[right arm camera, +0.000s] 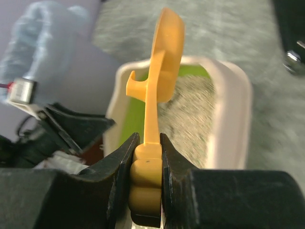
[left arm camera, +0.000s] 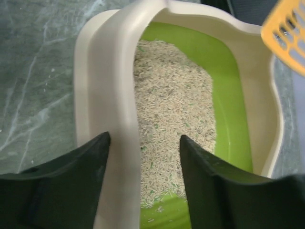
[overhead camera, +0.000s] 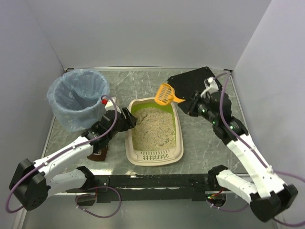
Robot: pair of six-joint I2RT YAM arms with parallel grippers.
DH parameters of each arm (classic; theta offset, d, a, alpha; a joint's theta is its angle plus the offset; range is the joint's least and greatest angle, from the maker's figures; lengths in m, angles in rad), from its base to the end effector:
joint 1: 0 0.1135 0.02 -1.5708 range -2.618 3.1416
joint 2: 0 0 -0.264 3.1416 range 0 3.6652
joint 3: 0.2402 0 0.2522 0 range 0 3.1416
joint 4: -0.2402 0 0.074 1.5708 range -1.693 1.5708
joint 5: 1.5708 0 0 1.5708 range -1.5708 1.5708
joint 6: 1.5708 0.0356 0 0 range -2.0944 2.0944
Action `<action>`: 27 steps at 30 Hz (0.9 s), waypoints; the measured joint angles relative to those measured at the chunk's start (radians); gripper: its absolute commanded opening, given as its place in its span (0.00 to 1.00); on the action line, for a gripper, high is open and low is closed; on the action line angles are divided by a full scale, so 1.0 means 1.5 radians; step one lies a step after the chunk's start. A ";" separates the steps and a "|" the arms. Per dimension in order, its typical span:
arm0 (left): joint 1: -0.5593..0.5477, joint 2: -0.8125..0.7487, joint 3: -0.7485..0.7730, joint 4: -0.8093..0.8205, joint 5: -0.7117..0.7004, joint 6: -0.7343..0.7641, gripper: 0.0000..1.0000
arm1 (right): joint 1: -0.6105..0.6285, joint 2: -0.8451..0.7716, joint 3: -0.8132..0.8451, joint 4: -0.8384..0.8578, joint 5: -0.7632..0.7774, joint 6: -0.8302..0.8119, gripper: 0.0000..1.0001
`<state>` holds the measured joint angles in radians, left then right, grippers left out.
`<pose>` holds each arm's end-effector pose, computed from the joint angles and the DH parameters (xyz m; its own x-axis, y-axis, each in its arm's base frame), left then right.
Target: Clean the litter box
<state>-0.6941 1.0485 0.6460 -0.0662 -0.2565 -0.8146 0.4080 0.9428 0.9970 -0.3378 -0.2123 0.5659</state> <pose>0.1856 -0.1427 0.2526 -0.5618 -0.4479 -0.6955 0.0526 0.8197 -0.5704 0.1904 0.0905 0.3699 -0.5243 0.3444 -0.7788 -0.3464 0.7492 0.5645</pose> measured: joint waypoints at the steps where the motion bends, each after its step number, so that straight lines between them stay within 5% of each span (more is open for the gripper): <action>1: 0.000 0.011 0.005 -0.002 -0.006 0.006 0.53 | 0.000 -0.021 -0.017 -0.016 0.019 0.003 0.00; 3: 0.000 0.025 0.011 -0.002 -0.015 0.010 0.44 | 0.000 -0.050 -0.033 -0.047 0.040 0.009 0.00; 15: -0.010 0.089 0.062 -0.055 -0.057 0.023 0.50 | 0.088 0.019 -0.035 -0.137 0.086 -0.004 0.00; 24: -0.051 0.172 0.146 -0.141 -0.132 0.052 0.48 | 0.099 0.074 -0.068 -0.093 0.111 0.010 0.00; 27: -0.056 0.207 0.178 -0.171 -0.155 0.056 0.35 | 0.099 0.102 -0.084 -0.059 0.100 0.020 0.00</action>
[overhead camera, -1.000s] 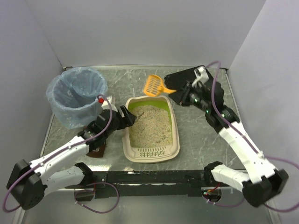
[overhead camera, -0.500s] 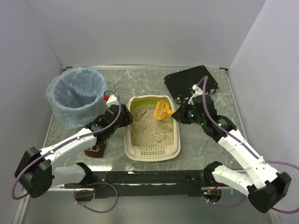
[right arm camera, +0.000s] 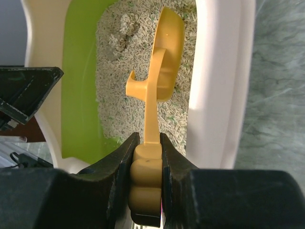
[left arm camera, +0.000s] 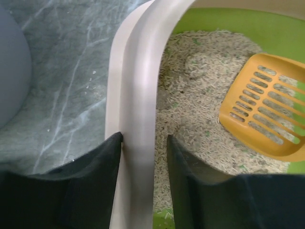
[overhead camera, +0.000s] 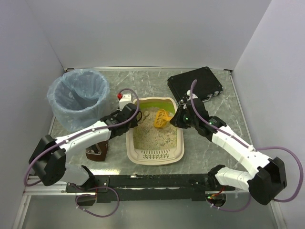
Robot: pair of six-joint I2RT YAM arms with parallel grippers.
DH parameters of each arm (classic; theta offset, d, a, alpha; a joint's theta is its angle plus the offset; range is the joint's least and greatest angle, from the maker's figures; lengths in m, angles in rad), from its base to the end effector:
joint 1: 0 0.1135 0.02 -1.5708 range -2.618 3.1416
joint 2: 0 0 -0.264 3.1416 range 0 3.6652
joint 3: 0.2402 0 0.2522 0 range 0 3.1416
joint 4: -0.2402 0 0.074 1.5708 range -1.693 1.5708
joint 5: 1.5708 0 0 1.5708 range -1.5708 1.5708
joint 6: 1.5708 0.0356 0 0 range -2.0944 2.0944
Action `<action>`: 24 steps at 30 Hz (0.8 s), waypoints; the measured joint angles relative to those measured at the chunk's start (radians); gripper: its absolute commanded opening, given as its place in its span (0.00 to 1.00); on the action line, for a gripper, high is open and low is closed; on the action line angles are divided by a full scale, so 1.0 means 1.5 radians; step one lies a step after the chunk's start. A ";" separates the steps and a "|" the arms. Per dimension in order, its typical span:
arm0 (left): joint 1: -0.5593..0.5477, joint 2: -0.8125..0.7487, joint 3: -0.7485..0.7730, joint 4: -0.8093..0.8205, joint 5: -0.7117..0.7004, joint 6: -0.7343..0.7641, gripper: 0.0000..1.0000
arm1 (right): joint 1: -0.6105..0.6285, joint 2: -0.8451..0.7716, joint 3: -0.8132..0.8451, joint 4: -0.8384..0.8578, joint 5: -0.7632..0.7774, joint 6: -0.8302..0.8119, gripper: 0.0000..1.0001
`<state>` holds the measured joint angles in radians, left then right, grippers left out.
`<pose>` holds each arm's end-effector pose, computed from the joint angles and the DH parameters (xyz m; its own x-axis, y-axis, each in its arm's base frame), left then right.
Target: Clean the litter box
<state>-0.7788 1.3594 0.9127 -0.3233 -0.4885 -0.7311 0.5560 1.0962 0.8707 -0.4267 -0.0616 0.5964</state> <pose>0.2161 -0.1898 0.2465 -0.6229 -0.2136 -0.7526 -0.0476 0.9706 -0.2361 0.2015 0.1278 0.2856 -0.7457 0.1966 -0.6366 -0.1807 0.8600 0.4773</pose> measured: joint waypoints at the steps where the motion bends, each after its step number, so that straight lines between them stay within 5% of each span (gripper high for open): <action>1: -0.002 0.010 0.009 -0.012 -0.010 0.005 0.33 | 0.000 0.009 -0.007 0.013 -0.004 0.007 0.00; 11: -0.026 0.062 0.071 -0.091 -0.068 0.024 0.01 | -0.001 0.052 -0.045 0.114 -0.019 0.061 0.00; 24: -0.041 0.080 0.095 -0.121 -0.095 0.025 0.01 | -0.018 0.122 -0.126 0.310 -0.092 0.176 0.00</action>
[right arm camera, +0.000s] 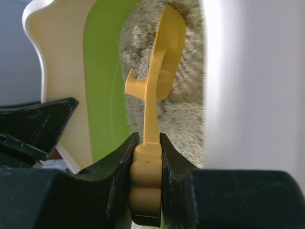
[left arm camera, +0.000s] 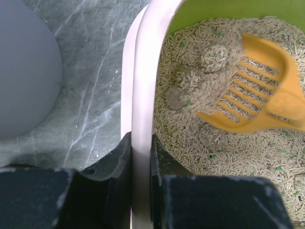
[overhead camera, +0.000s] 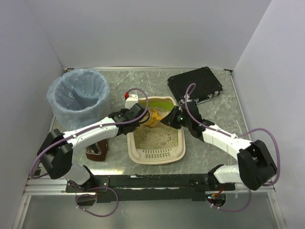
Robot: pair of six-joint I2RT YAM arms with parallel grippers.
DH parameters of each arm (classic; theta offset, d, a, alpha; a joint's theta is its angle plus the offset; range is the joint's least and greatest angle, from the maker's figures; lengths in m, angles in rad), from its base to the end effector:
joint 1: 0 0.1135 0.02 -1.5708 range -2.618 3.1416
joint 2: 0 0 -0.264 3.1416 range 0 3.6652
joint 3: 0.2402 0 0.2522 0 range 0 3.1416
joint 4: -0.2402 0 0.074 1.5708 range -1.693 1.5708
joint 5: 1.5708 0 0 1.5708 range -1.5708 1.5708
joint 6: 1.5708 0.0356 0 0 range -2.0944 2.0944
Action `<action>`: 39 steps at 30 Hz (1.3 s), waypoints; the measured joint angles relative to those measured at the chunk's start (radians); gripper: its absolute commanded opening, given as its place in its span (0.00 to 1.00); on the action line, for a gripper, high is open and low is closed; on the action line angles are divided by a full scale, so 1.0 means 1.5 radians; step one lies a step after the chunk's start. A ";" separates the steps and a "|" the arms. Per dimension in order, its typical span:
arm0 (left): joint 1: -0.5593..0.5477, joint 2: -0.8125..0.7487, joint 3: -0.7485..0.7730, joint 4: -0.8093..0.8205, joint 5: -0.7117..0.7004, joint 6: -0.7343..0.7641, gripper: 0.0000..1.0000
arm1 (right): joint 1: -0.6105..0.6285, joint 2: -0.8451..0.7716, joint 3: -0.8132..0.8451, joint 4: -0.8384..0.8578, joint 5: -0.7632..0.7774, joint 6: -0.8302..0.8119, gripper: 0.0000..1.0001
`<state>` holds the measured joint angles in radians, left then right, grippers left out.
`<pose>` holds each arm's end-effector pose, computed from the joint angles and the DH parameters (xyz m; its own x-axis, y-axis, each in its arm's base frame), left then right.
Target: Clean the litter box
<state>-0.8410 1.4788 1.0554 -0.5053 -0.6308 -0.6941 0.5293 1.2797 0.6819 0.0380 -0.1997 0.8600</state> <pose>0.2192 -0.2135 0.2482 -0.6448 -0.0540 -0.7625 -0.0599 0.9980 -0.0201 0.2319 0.1438 0.2203 -0.7841 0.4019 -0.4730 -0.0702 0.6998 0.7109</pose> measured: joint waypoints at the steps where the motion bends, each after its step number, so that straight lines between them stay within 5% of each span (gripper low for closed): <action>1: -0.002 0.000 0.000 0.000 -0.003 0.001 0.01 | 0.000 0.011 0.000 0.016 -0.011 0.005 0.00; 13: -0.005 -0.017 0.000 0.000 -0.026 0.025 0.01 | 0.037 0.079 -0.051 0.193 -0.106 0.030 0.00; 26: -0.018 -0.017 0.054 -0.001 -0.055 0.071 0.01 | 0.040 0.092 -0.196 0.524 -0.090 0.089 0.00; 39: -0.033 -0.025 0.051 -0.006 -0.056 0.036 0.01 | -0.013 -0.013 -0.271 0.525 -0.115 0.137 0.00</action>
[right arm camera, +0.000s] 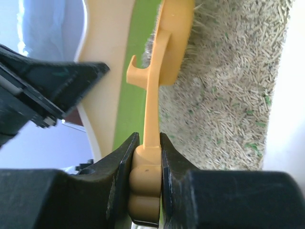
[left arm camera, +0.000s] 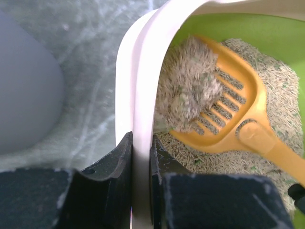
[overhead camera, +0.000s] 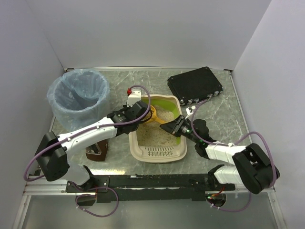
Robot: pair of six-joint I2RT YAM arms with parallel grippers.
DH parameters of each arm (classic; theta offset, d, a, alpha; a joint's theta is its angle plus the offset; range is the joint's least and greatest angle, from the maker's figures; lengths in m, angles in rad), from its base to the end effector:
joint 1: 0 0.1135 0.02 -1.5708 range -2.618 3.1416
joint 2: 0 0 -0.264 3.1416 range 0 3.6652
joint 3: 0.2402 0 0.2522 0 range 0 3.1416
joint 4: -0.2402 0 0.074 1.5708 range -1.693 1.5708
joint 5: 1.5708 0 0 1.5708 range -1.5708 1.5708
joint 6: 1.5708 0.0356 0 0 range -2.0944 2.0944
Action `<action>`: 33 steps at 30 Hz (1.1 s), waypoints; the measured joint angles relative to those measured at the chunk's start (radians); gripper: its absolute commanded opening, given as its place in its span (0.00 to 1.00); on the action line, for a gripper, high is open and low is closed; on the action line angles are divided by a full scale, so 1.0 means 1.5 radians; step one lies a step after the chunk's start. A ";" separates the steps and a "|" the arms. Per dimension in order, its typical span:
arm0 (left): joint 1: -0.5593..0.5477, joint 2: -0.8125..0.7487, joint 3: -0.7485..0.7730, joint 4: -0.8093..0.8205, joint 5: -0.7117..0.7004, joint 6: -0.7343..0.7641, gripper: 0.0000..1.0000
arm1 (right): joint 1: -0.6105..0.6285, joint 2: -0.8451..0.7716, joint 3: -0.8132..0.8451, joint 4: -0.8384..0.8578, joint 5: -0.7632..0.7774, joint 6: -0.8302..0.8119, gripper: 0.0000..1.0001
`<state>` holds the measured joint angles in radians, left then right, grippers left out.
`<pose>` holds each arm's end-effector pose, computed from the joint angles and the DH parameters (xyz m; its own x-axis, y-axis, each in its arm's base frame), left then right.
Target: Clean the litter box
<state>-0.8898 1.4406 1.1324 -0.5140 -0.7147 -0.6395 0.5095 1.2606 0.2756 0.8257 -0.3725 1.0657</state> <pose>0.2108 -0.2231 0.2842 -0.5527 -0.0339 -0.8327 -0.0297 0.9993 -0.0209 0.1950 0.1238 0.1770 -0.7391 0.5208 -0.4272 -0.2504 0.3764 0.8920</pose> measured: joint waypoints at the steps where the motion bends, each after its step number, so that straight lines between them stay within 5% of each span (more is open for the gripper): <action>1: 0.000 0.000 -0.002 0.000 0.008 -0.010 0.01 | -0.013 -0.010 -0.005 -0.003 -0.011 0.007 0.00; 21: 0.003 -0.025 -0.091 0.101 0.145 -0.126 0.01 | -0.117 -0.288 -0.036 -0.240 -0.080 0.005 0.00; 33: 0.015 -0.059 -0.152 0.177 0.135 -0.064 0.01 | -0.112 -0.141 -0.017 -0.162 -0.103 -0.003 0.00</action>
<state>-0.8669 1.3521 0.9039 -0.2481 -0.5121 -0.7361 0.3420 1.0489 0.2497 0.5823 -0.5266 1.0615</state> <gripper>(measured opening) 0.187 0.274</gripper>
